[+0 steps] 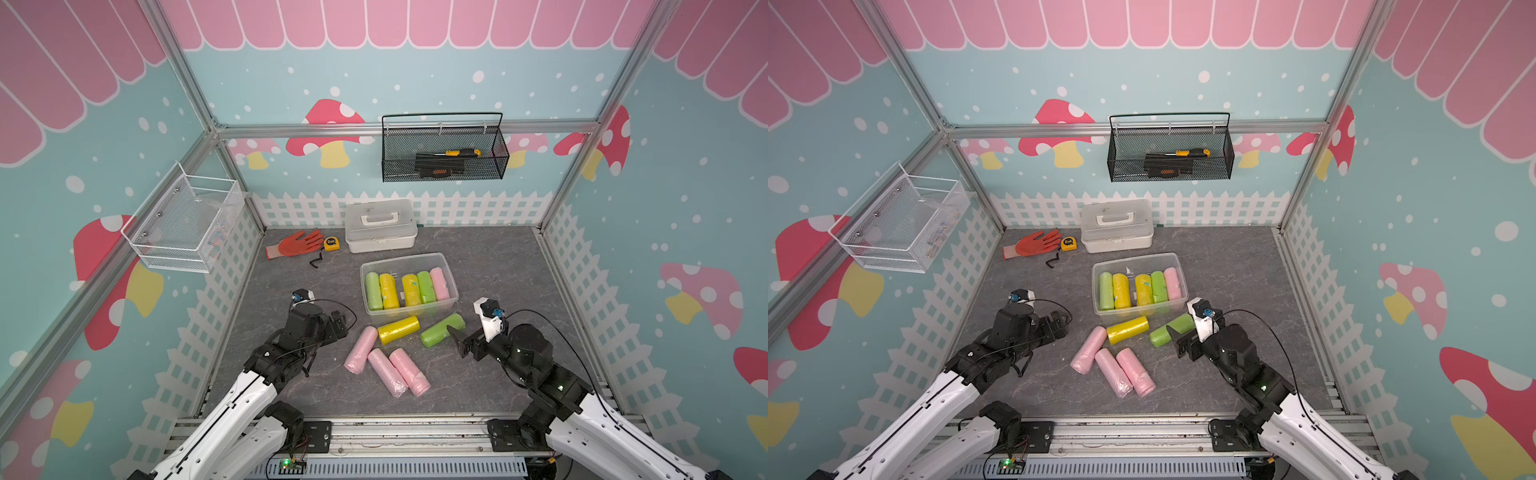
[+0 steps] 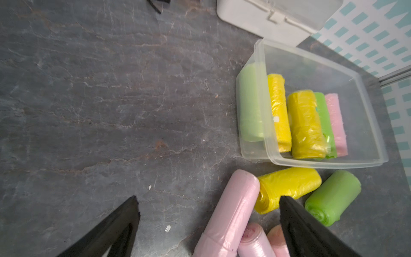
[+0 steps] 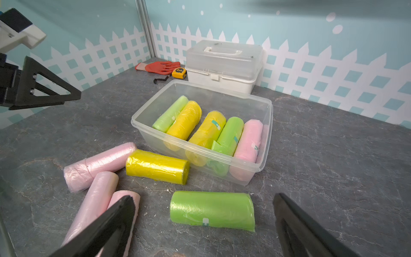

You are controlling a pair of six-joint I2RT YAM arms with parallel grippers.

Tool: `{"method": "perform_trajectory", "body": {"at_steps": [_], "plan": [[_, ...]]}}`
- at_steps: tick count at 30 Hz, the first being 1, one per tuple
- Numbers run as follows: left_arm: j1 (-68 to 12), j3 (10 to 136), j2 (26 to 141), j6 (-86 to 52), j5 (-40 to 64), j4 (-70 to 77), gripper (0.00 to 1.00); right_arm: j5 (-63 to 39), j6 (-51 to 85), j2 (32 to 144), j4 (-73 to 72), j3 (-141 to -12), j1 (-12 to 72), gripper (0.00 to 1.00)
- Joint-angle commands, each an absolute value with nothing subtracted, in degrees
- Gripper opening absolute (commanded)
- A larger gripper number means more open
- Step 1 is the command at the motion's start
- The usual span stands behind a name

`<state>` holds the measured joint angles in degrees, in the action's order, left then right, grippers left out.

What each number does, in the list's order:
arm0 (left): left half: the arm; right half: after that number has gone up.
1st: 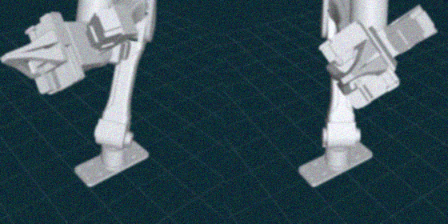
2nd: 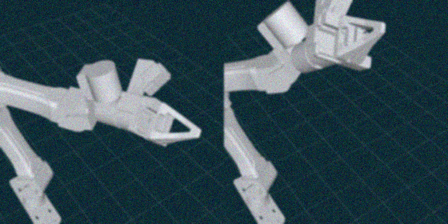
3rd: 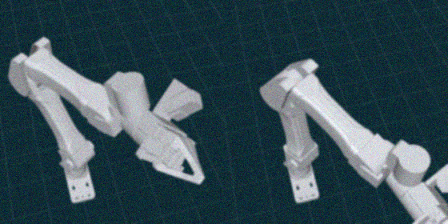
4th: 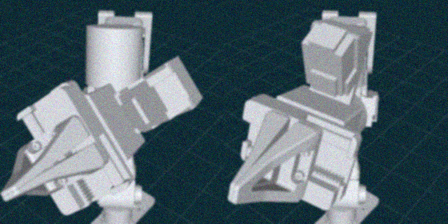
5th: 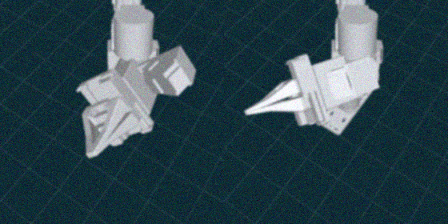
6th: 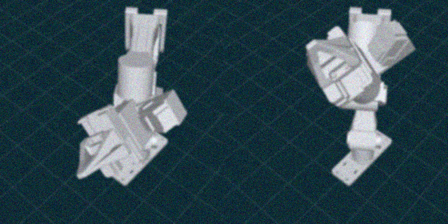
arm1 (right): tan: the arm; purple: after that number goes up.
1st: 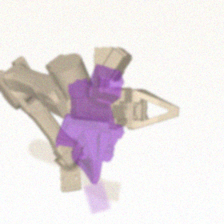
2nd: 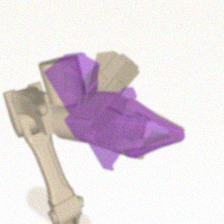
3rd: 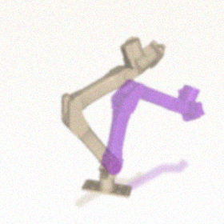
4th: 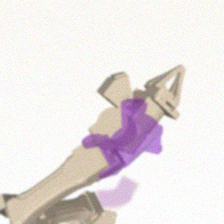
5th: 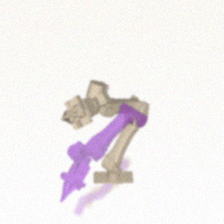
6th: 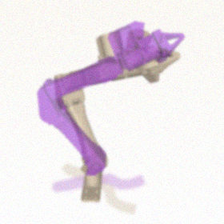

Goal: Put the roll of trash bags into the storage box
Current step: Pick up the roll of trash bags from the center of the board.

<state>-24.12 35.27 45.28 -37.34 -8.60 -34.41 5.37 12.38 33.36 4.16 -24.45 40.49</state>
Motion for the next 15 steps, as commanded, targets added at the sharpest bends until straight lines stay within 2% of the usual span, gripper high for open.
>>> {"method": "perform_trajectory", "body": {"at_steps": [1,10,15], "plan": [[-24.0,35.4,45.9,-37.3,-4.8,-39.2,0.98,4.4,11.7,36.4,2.7,-26.3,40.4,0.99],[-34.3,37.2,56.6,-38.8,-6.3,-39.3,0.96,3.9,11.9,38.1,3.3,-27.0,40.5,0.99],[-36.8,38.7,64.6,-38.0,-6.2,-39.0,0.93,4.2,11.8,36.4,3.6,-26.8,40.4,0.99]]}}
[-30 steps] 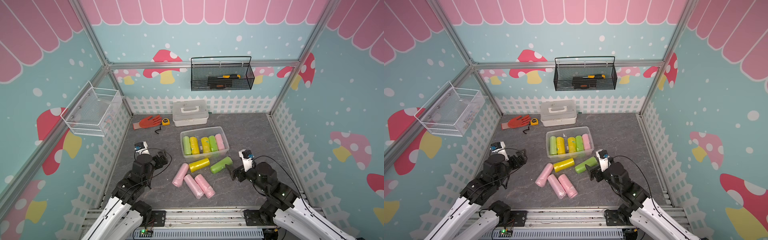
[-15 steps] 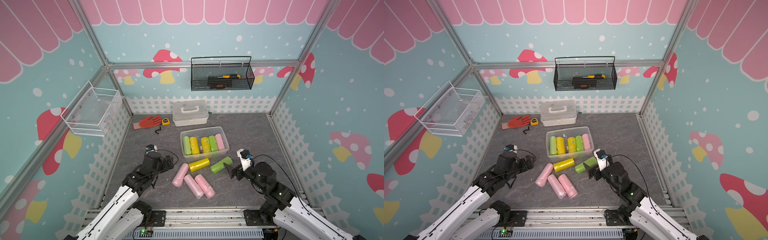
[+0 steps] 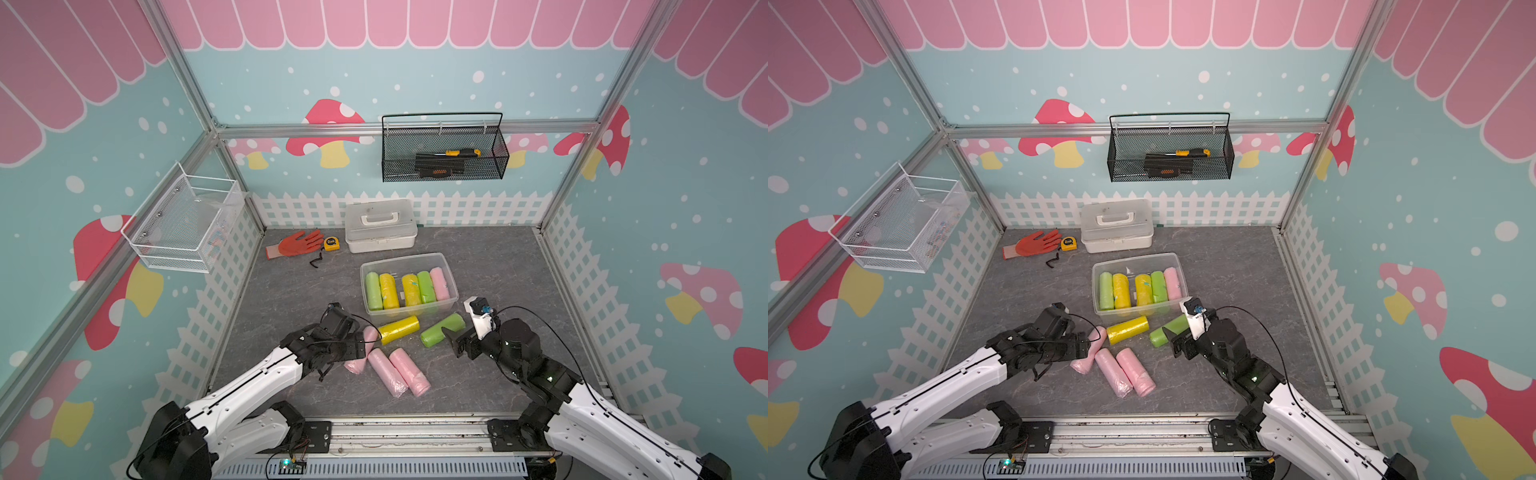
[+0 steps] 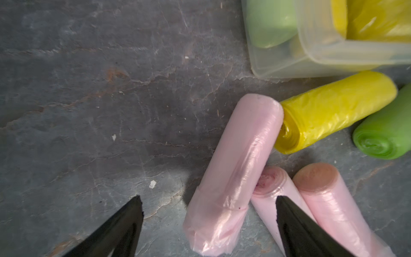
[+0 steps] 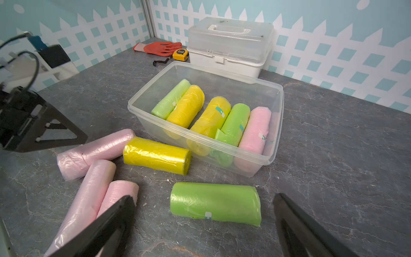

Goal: Put the roll of trash bags into the storage box
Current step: Pick up the roll of trash bags from the center of the board.

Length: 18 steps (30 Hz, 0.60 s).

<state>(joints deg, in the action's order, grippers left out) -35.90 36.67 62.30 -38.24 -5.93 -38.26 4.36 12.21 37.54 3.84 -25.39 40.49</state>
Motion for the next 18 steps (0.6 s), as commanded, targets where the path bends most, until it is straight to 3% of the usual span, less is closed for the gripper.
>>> {"method": "perform_trajectory", "body": {"at_steps": [1,18], "plan": [[-37.1,39.1,66.2,-37.6,-6.6,-38.7,0.93,4.4,11.8,36.1,3.6,-26.6,40.5,0.99],[-38.1,45.4,84.5,-30.9,-5.0,-37.0,0.82,4.7,12.0,37.4,3.9,-26.7,40.5,0.99]]}}
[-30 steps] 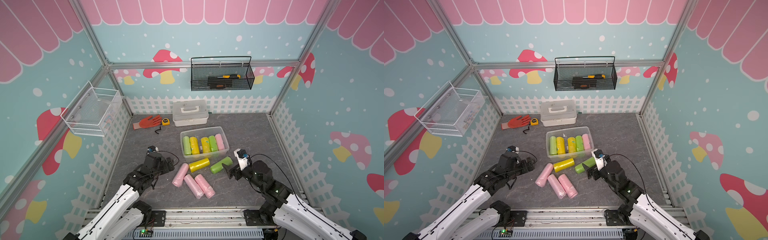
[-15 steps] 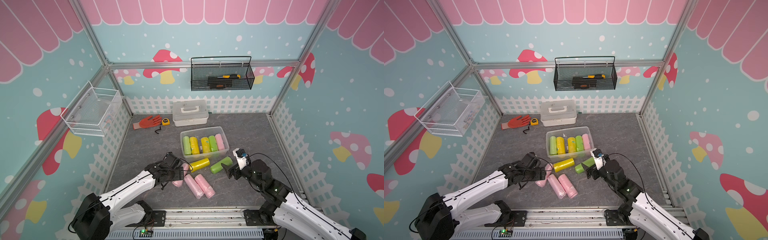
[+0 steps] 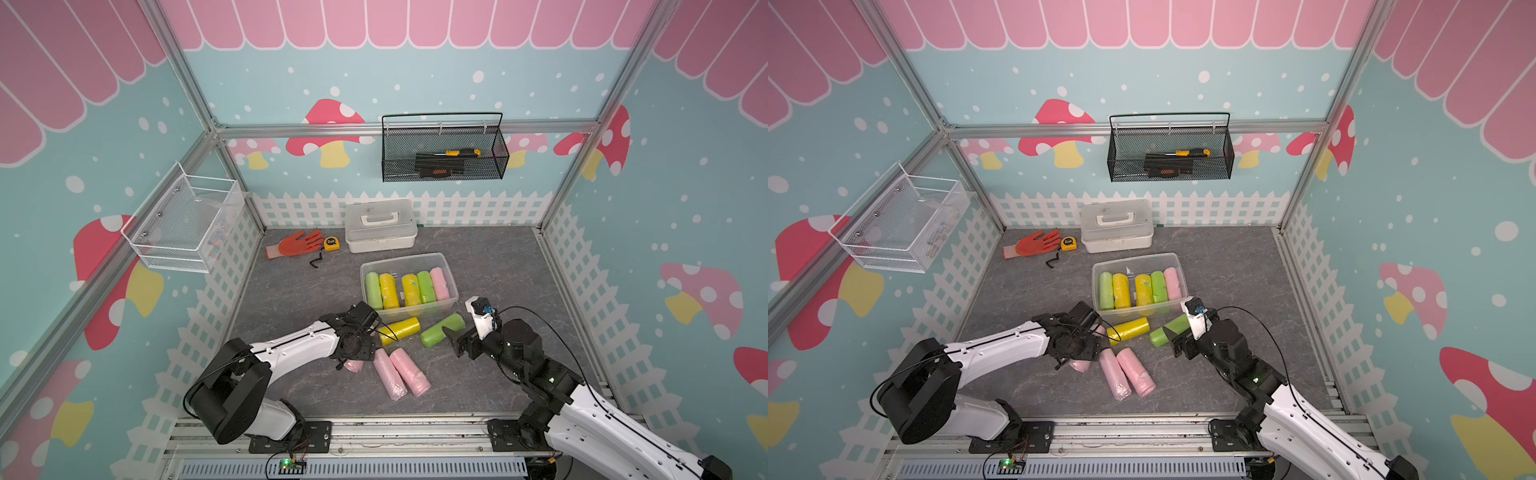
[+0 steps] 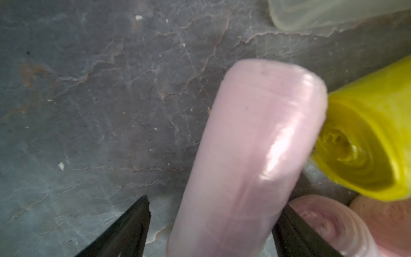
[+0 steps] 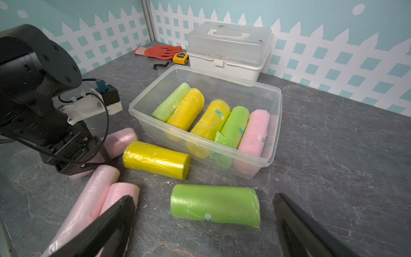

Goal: Put the roll of trash bags into the storage box
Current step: Pick up the roll of trash bags from the center of the board.

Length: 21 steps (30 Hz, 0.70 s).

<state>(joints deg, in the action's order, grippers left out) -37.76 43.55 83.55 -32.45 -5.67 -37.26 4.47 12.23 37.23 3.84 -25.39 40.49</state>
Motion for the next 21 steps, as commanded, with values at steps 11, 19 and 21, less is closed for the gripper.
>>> {"method": "perform_trajectory", "body": {"at_steps": [11,19,21], "plan": [[-38.1,42.2,77.3,-32.3,-7.1,-36.9,0.55,4.9,12.0,36.7,4.5,-26.7,40.5,0.99],[-37.8,37.7,65.0,-33.6,-10.1,-37.3,0.29,5.3,12.0,37.1,4.9,-27.0,40.5,0.99],[-37.7,36.8,61.8,-33.7,-10.5,-37.6,0.25,5.4,12.1,37.0,4.8,-26.8,40.5,0.98]]}}
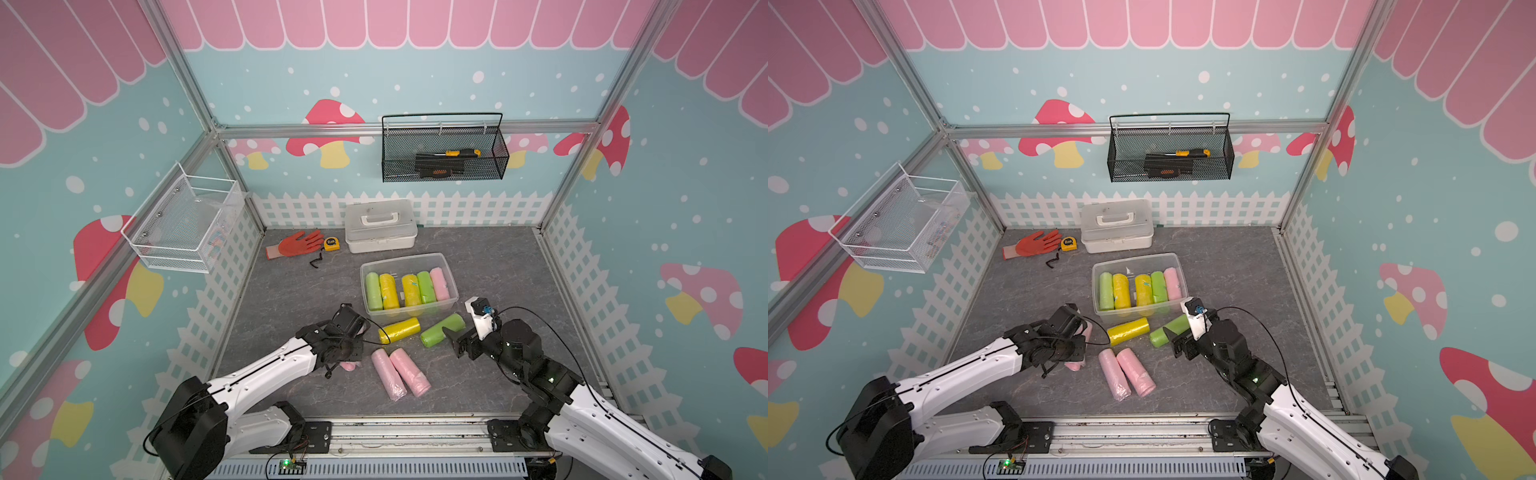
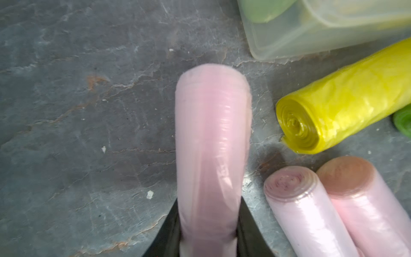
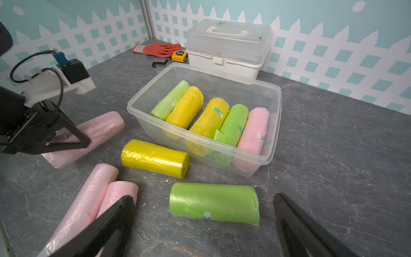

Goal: Put the roll of trash bags into the storage box
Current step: Pick up the roll of trash bags from the center of the board, then place the roll of trash bags in the storage box.

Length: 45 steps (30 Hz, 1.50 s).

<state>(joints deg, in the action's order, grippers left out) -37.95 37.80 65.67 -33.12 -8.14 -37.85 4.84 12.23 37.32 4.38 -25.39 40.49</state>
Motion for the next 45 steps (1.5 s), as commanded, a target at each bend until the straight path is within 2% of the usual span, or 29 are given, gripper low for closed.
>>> {"method": "perform_trajectory", "body": {"at_steps": [1,4,7,11,15,20,31,45], "plan": [[-37.6,36.4,60.2,-33.8,-10.8,-37.8,0.23,5.4,12.0,37.0,4.7,-26.7,40.4,0.99],[-37.6,36.1,56.1,-34.2,-12.1,-38.6,0.15,5.4,12.1,37.0,4.7,-26.6,40.4,0.99],[-37.6,36.3,52.1,-34.6,-15.2,-39.7,0.0,5.4,12.1,37.3,4.4,-26.5,40.5,0.99],[-37.5,38.4,47.5,-35.5,-20.7,-41.3,0.0,5.5,12.0,37.8,4.8,-27.0,40.4,0.98],[-37.5,43.0,48.7,-37.4,-20.4,-42.9,0.0,5.8,12.2,37.8,4.7,-26.9,40.4,0.98],[-37.5,52.9,55.8,-38.5,-16.0,-43.8,0.0,5.6,12.3,38.8,4.5,-27.0,40.5,0.99],[-37.5,72.8,72.3,-41.5,-15.1,-51.7,0.0,5.8,12.7,38.6,4.8,-27.7,40.4,0.99],[-38.1,87.7,91.5,-49.4,-7.2,-53.1,0.0,7.0,13.0,37.4,6.1,-28.1,40.5,0.98]]}}
